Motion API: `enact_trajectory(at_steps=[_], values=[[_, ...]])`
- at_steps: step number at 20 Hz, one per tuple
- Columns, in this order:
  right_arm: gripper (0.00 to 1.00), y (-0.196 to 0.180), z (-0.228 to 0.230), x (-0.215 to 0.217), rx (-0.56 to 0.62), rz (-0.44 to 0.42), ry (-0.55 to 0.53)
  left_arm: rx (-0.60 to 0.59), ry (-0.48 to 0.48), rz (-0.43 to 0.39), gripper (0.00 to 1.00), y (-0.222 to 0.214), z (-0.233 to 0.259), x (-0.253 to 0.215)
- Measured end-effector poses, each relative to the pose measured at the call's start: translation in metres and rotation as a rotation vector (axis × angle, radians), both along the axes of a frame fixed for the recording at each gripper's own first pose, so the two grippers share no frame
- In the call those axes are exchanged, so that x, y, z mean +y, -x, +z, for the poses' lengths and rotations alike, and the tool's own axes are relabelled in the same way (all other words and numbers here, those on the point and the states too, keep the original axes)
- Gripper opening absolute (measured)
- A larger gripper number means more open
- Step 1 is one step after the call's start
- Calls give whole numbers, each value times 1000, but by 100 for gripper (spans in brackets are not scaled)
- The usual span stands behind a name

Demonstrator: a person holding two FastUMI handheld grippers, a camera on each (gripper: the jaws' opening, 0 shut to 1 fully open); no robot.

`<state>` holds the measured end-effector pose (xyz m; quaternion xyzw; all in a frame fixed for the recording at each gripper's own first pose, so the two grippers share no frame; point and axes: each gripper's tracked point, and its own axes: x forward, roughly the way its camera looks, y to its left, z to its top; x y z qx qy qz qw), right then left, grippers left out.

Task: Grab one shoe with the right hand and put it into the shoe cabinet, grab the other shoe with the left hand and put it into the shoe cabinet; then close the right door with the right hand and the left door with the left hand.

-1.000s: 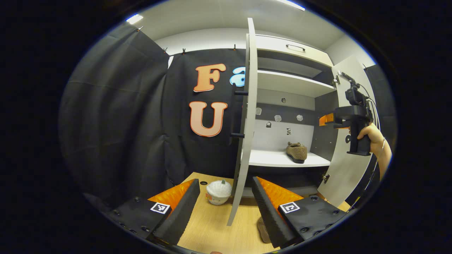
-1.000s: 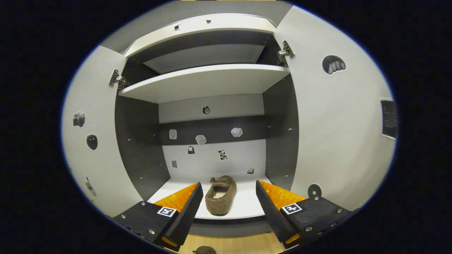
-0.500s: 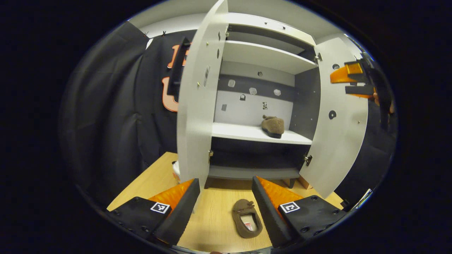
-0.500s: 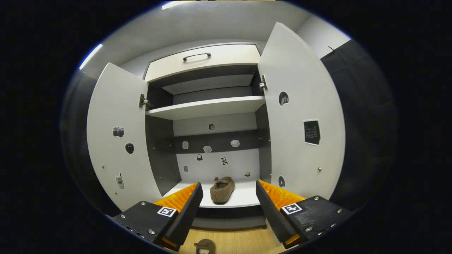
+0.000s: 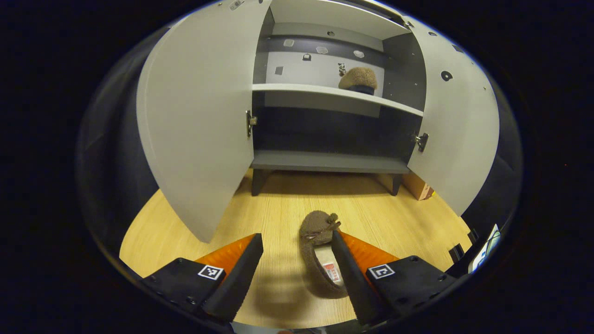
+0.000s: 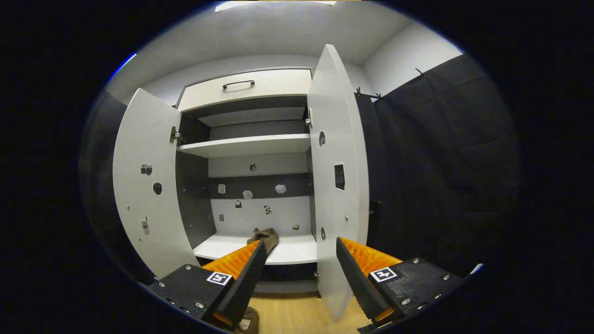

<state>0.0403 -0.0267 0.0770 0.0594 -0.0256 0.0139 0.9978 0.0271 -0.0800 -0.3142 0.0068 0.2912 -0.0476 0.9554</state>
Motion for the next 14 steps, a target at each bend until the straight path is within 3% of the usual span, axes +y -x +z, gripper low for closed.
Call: enact_trajectory(at_steps=[3, 12, 14], values=[[92, 7, -5, -19, 11, -27, -7, 55, -53, -8, 97, -12, -39, -4], [92, 24, -7, -61, 3, -72, -71, 269, 15, 14, 98, -18, -115, -16], [92, 27, -8, -67, 2, -78, -79, 299, 32, 10, 84, -15, -128, -20]])
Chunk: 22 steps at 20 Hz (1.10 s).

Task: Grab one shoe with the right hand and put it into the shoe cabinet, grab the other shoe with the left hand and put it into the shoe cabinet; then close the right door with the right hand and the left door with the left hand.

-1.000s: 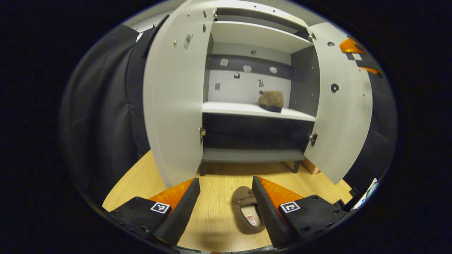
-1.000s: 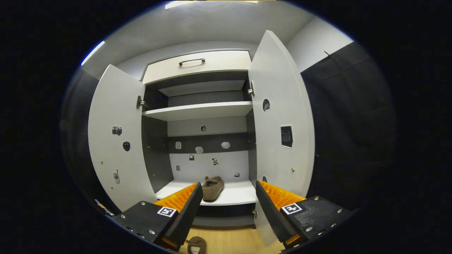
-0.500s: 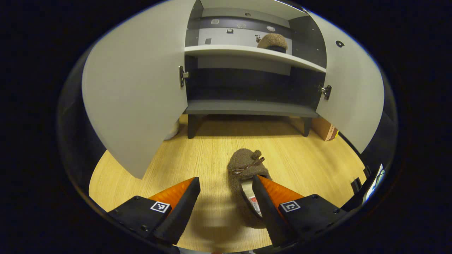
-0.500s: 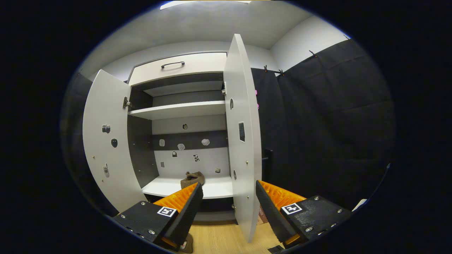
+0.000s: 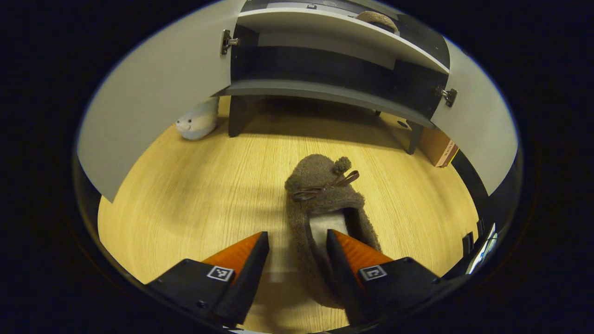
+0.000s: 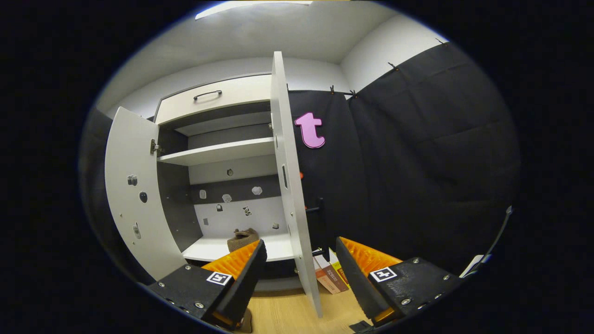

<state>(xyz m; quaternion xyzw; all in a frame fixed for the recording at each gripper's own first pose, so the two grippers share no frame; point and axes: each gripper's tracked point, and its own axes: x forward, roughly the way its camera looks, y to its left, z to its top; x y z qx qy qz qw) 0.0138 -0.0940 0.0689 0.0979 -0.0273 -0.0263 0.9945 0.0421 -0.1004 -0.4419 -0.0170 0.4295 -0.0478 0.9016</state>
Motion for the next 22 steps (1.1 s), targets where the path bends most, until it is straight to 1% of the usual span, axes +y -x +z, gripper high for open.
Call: enact_trajectory(at_steps=[2, 3, 4, 5, 6, 8, 9, 11, 12, 14, 17, 19, 20, 22], values=[[92, 1, 0, -9, -6, -11, -6, 18, 29, -10, 53, 0, -1, -10], [92, 2, -1, -12, -6, -16, -7, 44, 13, -19, 38, 0, -1, -9], [92, 2, -2, -14, -4, -16, -8, 48, -29, -13, 38, -5, 2, -1], [92, 3, -3, -16, -3, -14, -9, 64, -23, 0, 10, -7, 1, 0], [92, 3, -5, -19, -1, -14, -10, 91, -8, 15, 7, -8, 1, 0], [92, 1, -10, -23, 10, -8, -7, 117, 31, 67, 7, -12, 21, 0], [92, -1, -15, -24, 19, -4, -4, 100, 54, 61, 7, -15, 38, -4], [92, -3, -22, -25, 29, 11, 1, 57, 68, 22, 7, -22, 80, -11], [92, -5, -27, -24, 35, 21, 5, 44, 60, 17, 7, -10, 96, 0], [92, -9, -37, -23, 53, 39, 15, 20, 72, 7, 7, -13, 117, -6], [92, -15, -42, -18, 52, 68, 15, -51, 101, -23, 7, -22, 170, -2], [92, -19, -44, -20, 47, 74, 19, -113, 108, -36, 6, -41, 206, -1], [92, -20, -45, -21, 44, 75, 20, -146, 110, -42, 7, -54, 241, 2], [92, -24, -44, -21, 37, 83, 16, -193, 96, -49, 7, -85, 276, 5]])
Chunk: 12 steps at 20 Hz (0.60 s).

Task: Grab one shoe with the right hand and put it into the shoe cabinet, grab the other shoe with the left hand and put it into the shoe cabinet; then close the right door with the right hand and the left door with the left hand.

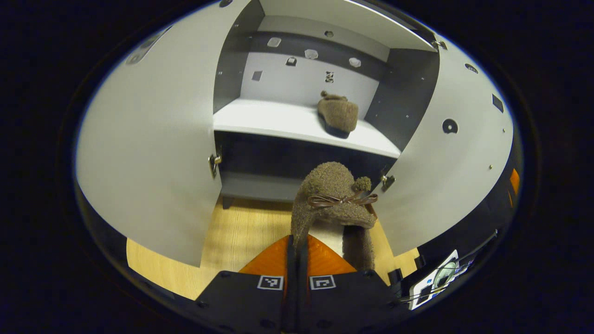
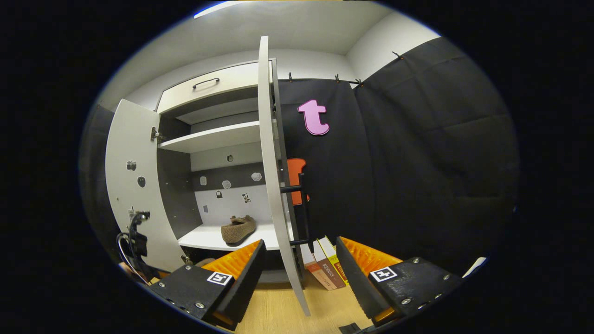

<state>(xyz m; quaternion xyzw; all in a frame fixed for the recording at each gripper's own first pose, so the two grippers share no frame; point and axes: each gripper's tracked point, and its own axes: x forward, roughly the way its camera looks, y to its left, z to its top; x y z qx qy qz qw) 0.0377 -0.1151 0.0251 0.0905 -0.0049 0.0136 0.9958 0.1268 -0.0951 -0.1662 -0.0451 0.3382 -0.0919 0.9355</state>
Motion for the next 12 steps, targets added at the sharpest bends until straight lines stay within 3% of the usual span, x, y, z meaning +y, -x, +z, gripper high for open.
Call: enact_trajectory(at_steps=[7, 12], values=[[92, -5, 0, -5, 3, 18, -17, -156, -20, 87, 6, -86, 83, 3], [92, -8, 5, -8, 1, 6, -21, -170, 3, 134, 6, -156, 97, 8]])
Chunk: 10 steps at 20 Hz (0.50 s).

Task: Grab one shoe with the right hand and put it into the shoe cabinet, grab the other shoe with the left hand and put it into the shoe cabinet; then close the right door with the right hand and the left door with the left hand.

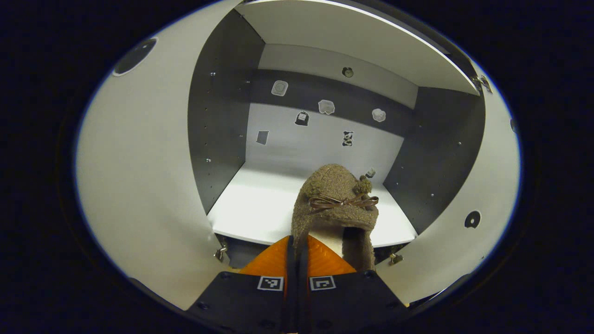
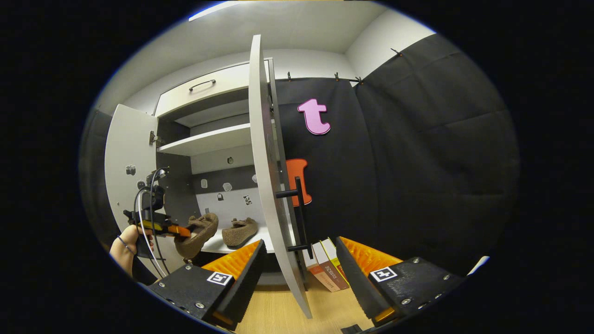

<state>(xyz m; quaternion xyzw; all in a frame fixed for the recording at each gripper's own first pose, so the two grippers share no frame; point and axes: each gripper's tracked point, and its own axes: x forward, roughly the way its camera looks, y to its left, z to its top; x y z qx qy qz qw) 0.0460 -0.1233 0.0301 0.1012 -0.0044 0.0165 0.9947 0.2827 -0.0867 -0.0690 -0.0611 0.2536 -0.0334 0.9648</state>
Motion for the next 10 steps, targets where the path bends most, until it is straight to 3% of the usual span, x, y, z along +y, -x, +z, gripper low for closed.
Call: enact_trajectory(at_steps=[5, 10], values=[[92, -4, -1, -7, -3, -26, 8, -16, -60, 51, 6, -68, -2, 27], [92, -6, -4, -11, 5, -56, 25, 41, -48, 40, 6, -112, -33, 30]])
